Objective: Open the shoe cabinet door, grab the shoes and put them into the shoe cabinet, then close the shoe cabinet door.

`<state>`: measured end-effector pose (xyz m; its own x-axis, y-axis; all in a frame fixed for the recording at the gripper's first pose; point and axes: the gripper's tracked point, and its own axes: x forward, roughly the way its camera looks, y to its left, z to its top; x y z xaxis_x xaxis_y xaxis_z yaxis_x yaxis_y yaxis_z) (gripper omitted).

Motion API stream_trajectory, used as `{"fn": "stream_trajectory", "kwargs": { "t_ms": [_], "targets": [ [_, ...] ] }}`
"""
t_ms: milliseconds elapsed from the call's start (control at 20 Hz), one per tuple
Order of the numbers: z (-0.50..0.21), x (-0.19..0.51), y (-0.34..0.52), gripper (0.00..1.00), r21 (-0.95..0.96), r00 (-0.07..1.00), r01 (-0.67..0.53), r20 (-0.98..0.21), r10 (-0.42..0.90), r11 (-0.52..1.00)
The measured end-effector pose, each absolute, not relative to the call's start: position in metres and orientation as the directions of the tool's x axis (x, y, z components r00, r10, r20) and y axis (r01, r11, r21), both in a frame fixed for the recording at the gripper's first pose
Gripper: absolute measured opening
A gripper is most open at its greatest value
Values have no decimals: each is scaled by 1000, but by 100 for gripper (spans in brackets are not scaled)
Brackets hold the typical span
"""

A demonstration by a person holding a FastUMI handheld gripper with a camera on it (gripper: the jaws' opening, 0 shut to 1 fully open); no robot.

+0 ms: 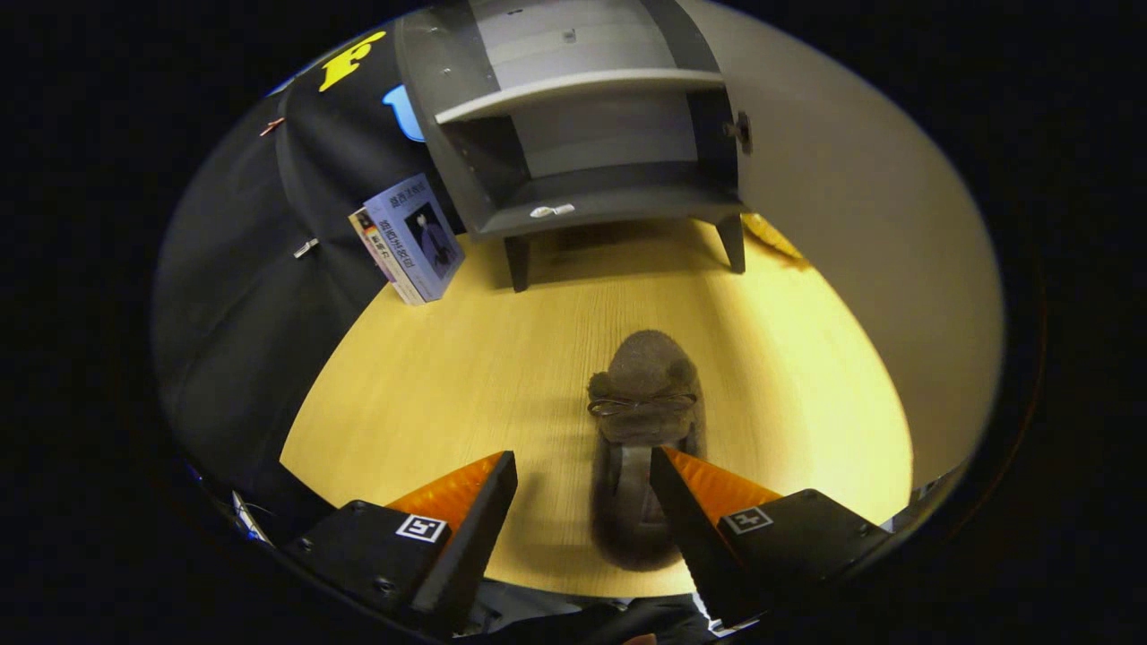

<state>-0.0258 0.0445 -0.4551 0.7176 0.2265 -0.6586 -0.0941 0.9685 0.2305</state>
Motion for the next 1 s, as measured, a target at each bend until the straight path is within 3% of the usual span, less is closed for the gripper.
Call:
{"fn": "stream_trajectory", "kwargs": {
  "t_ms": [100, 200, 400, 500, 650, 1000],
  "targets": [
    [-472, -10, 46, 95, 221, 721, -79, -661, 209, 972],
    [-479, 9, 50, 82, 207, 751, -70, -633, 188, 976],
    [-498, 43, 44, 74, 126, 796, -19, -599, 91, 992],
    [-498, 50, 34, 46, 72, 810, -6, -584, 47, 997],
    [-493, 49, 39, 7, 94, 799, -33, -595, 82, 995],
    [-390, 42, 24, 7, 124, 854, -67, -506, 121, 990]
  ]
}}
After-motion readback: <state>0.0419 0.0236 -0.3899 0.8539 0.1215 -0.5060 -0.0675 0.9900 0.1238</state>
